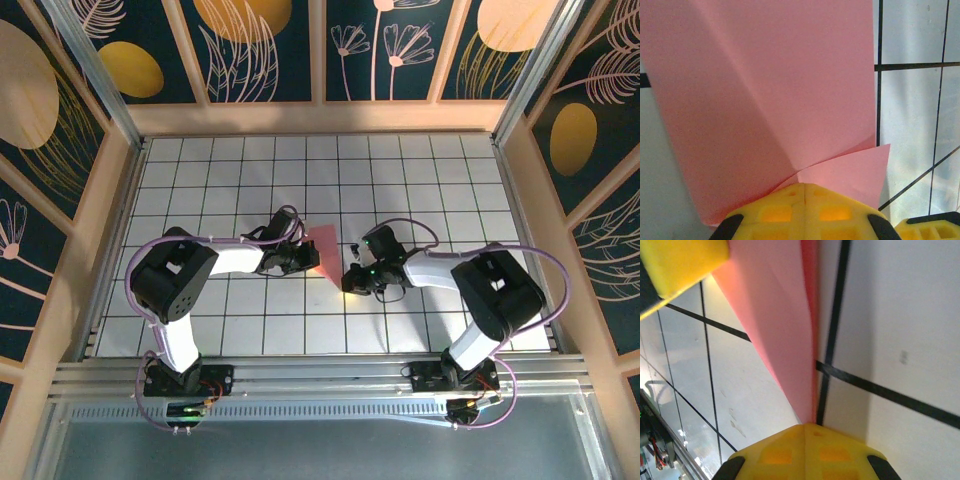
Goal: Fold a paper plane with a square sheet of paper (fold left side to right side)
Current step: Third fold the triangle at the center of the table.
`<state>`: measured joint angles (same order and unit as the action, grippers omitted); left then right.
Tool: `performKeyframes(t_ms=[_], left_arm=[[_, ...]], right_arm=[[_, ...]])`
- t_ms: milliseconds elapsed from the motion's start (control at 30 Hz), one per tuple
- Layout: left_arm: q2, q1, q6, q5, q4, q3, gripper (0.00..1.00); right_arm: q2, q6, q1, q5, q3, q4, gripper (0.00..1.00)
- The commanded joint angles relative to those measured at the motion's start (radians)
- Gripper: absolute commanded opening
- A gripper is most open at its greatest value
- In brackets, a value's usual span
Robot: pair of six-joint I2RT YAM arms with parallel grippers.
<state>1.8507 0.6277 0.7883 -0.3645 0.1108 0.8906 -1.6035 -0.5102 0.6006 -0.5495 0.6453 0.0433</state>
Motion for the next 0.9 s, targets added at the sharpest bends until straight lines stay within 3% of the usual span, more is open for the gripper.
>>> performKeyframes(t_ms=[0,200,500,867], left_arm=[[0.04,-0.011,-0.025,0.098,-0.096,-0.01,0.0],[0.035,-0.01,-0.027,0.095,-0.092,-0.013,0.0],[0.027,-0.01,-0.027,0.087,-0.086,-0.019,0.0],[0.023,-0.011,-0.024,0.082,-0.08,-0.025,0.0]], right_arm=[[0.051,0.031,-0.016,0.006,0.024,0.157,0.0],[0.06,0.008,-0.004,-0.032,0.117,0.14,0.0],[-0.105,-0.066,0.043,-0.014,0.184,-0.035,0.0],[-0.207,-0.083,0.053,-0.008,0.223,-0.108,0.0]])
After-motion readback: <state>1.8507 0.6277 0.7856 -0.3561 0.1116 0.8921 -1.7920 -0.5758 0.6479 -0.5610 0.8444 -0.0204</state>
